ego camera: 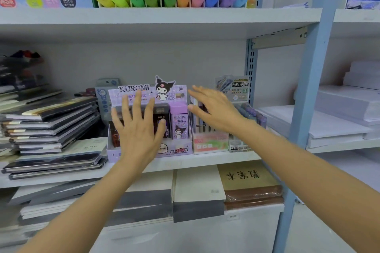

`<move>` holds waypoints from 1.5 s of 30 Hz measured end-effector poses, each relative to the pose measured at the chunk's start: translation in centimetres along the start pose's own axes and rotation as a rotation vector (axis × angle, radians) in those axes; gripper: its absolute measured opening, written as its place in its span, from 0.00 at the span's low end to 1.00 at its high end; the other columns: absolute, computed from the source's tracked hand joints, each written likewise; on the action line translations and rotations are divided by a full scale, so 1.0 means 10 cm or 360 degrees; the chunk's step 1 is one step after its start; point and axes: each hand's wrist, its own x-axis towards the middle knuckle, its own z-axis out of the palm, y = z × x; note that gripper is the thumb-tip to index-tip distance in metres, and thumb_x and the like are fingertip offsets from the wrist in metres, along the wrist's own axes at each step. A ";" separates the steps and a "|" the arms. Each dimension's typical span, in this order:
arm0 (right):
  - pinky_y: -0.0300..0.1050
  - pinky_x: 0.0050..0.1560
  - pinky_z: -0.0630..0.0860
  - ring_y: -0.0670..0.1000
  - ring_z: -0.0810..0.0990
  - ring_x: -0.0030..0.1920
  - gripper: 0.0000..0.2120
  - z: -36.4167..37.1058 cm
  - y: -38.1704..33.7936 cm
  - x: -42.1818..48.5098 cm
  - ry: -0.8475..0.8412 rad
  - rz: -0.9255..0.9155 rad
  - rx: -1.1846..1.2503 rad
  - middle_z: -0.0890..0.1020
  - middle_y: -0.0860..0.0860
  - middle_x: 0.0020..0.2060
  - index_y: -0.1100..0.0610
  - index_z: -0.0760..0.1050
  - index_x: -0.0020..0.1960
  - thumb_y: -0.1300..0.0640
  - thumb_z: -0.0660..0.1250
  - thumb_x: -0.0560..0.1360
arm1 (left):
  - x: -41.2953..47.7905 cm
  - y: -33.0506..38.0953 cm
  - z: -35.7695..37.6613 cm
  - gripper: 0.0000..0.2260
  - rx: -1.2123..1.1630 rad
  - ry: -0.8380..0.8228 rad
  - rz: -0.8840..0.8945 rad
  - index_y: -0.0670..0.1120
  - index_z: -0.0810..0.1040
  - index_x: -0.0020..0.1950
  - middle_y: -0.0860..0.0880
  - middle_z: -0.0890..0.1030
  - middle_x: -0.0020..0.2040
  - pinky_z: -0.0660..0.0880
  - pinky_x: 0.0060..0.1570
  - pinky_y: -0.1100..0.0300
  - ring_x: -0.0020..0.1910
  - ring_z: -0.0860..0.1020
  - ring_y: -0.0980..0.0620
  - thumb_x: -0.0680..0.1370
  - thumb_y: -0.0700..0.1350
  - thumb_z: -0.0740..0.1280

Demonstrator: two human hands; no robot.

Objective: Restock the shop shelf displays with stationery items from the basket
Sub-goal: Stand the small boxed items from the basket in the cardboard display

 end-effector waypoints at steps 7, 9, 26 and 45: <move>0.51 0.72 0.56 0.53 0.68 0.70 0.25 0.08 -0.03 0.04 0.0065 0.0078 -0.0039 0.72 0.52 0.70 0.54 0.66 0.73 0.43 0.56 0.81 | 0.07 -0.34 -0.09 0.28 0.0145 -0.0146 0.0156 0.40 0.74 0.66 0.42 0.78 0.62 0.62 0.68 0.45 0.61 0.74 0.41 0.78 0.58 0.50; 0.50 0.74 0.53 0.53 0.66 0.72 0.26 0.06 -0.16 0.06 0.0091 -0.0039 -0.0107 0.70 0.53 0.72 0.55 0.63 0.74 0.44 0.57 0.81 | 0.11 -0.37 -0.13 0.29 0.0130 -0.0184 0.0199 0.40 0.74 0.66 0.43 0.78 0.62 0.64 0.65 0.46 0.60 0.75 0.41 0.78 0.58 0.50; 0.48 0.76 0.51 0.53 0.56 0.77 0.30 0.32 -0.65 0.24 -0.0155 -0.0109 -0.0162 0.58 0.54 0.77 0.58 0.53 0.78 0.49 0.58 0.81 | 0.09 -0.75 -0.20 0.24 -0.0043 -0.0186 0.0283 0.41 0.69 0.72 0.43 0.73 0.69 0.51 0.76 0.47 0.71 0.66 0.42 0.79 0.51 0.63; 0.50 0.76 0.51 0.51 0.64 0.73 0.23 0.60 -1.06 0.45 -0.0115 -0.0224 0.0040 0.68 0.51 0.73 0.55 0.60 0.75 0.53 0.57 0.82 | 0.10 -0.85 -0.27 0.24 -0.0259 -0.0293 0.0204 0.40 0.68 0.72 0.44 0.73 0.68 0.67 0.65 0.53 0.68 0.69 0.45 0.77 0.42 0.67</move>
